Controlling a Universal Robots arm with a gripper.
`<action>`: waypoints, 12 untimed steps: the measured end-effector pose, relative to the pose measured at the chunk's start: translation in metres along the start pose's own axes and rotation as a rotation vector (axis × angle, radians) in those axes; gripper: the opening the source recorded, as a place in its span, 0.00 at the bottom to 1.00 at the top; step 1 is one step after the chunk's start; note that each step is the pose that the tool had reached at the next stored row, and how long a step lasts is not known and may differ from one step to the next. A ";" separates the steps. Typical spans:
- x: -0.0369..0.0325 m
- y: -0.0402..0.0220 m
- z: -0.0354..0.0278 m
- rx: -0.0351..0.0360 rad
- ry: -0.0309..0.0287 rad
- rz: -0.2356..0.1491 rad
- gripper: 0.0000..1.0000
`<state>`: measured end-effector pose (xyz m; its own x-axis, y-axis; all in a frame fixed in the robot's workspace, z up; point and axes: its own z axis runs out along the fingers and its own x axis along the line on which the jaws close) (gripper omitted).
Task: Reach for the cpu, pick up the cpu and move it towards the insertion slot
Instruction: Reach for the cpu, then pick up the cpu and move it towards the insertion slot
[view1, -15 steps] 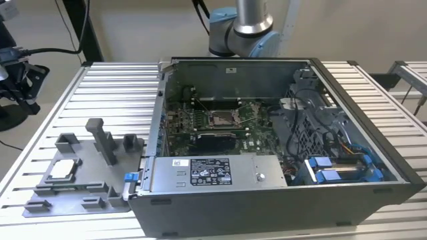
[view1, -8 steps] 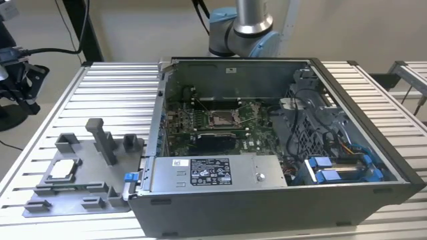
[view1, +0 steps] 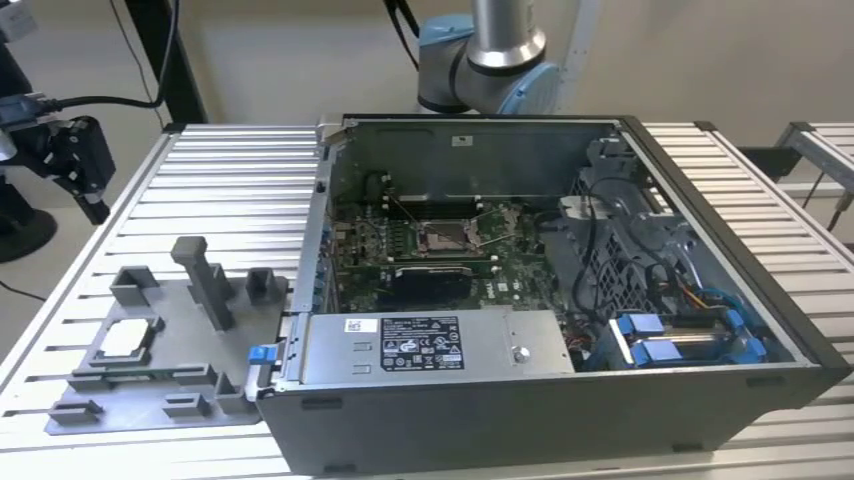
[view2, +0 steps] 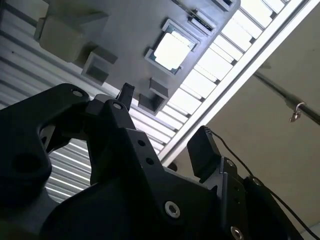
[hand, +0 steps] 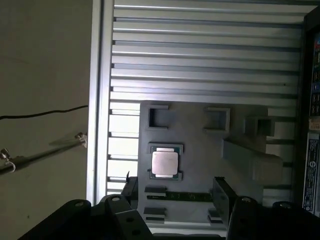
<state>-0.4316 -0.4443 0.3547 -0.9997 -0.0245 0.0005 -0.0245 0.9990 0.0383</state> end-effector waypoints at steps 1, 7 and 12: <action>0.0000 0.0000 0.0000 0.0000 0.0000 0.000 1.00; 0.0002 -0.0001 0.0012 -0.0001 -0.0002 -0.001 1.00; 0.0013 -0.0001 0.0059 0.0000 0.0001 -0.001 1.00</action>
<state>-0.4330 -0.4443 0.3488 -0.9997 -0.0253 0.0006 -0.0252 0.9989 0.0383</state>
